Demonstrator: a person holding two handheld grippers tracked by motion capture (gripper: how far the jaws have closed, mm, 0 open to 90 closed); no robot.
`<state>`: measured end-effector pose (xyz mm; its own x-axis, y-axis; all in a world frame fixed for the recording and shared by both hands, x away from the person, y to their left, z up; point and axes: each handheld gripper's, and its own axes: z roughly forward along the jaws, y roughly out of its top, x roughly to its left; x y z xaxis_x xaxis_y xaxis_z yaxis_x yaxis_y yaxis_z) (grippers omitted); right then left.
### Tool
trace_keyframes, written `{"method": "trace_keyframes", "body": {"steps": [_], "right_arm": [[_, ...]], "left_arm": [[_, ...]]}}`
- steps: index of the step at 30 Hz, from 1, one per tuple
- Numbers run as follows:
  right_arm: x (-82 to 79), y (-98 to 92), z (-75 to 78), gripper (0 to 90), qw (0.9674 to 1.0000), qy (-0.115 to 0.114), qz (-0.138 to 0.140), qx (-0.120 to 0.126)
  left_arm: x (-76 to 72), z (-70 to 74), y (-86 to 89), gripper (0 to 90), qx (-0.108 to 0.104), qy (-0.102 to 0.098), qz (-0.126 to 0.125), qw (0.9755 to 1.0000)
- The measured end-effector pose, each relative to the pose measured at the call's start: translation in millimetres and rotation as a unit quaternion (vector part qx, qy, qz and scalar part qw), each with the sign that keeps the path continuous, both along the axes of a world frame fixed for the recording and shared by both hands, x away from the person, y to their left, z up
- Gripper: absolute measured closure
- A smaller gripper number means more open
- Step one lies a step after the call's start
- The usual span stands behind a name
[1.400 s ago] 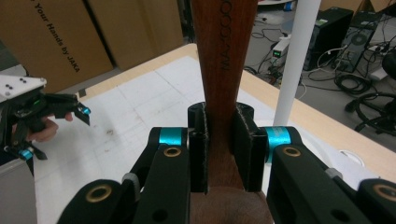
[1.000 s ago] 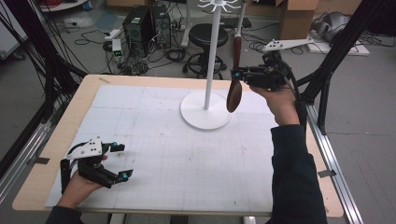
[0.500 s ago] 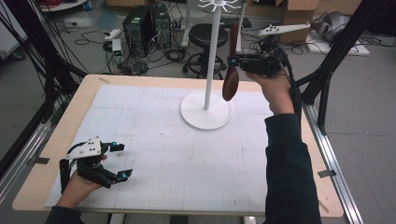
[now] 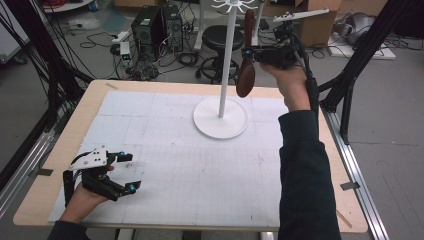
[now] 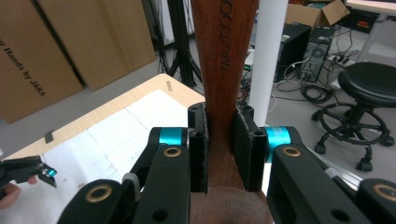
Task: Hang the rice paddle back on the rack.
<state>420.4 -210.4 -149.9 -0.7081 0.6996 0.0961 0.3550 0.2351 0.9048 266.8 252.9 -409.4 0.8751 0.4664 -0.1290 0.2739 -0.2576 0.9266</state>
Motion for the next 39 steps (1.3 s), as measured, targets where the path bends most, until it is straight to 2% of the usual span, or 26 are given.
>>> {"method": "trace_keyframes", "body": {"steps": [6,11,12,18,28,30,39], "right_arm": [[5.0,5.9,7.9,77.5,0.9998,0.005,-0.013,-0.014],[11.2,6.8,8.0,77.5,0.9993,0.017,-0.030,-0.015],[13.0,6.3,7.8,77.5,0.9993,0.009,-0.031,-0.017],[17.7,8.5,7.2,77.5,0.9989,0.017,-0.039,-0.020],[22.1,8.6,7.2,77.5,0.9982,0.018,-0.049,-0.029],[21.6,10.0,7.6,77.6,0.9979,0.026,-0.052,-0.029],[26.5,13.3,5.2,77.5,0.9979,0.028,-0.049,-0.033]], "left_arm": [[-0.2,0.1,0.3,1.7,-0.001,-0.002,-0.001,1.0000],[0.0,-0.2,0.0,1.7,0.000,0.000,0.000,1.0000],[0.0,-0.1,0.2,1.7,-0.001,-0.001,0.000,1.0000],[0.0,-0.6,-0.2,1.7,0.001,0.000,0.000,1.0000],[0.0,-0.3,0.1,1.7,0.000,0.001,-0.001,1.0000],[0.0,-0.4,0.0,1.7,0.000,0.001,-0.002,1.0000],[0.0,-0.5,-0.1,1.7,0.001,0.001,-0.004,1.0000]]}}
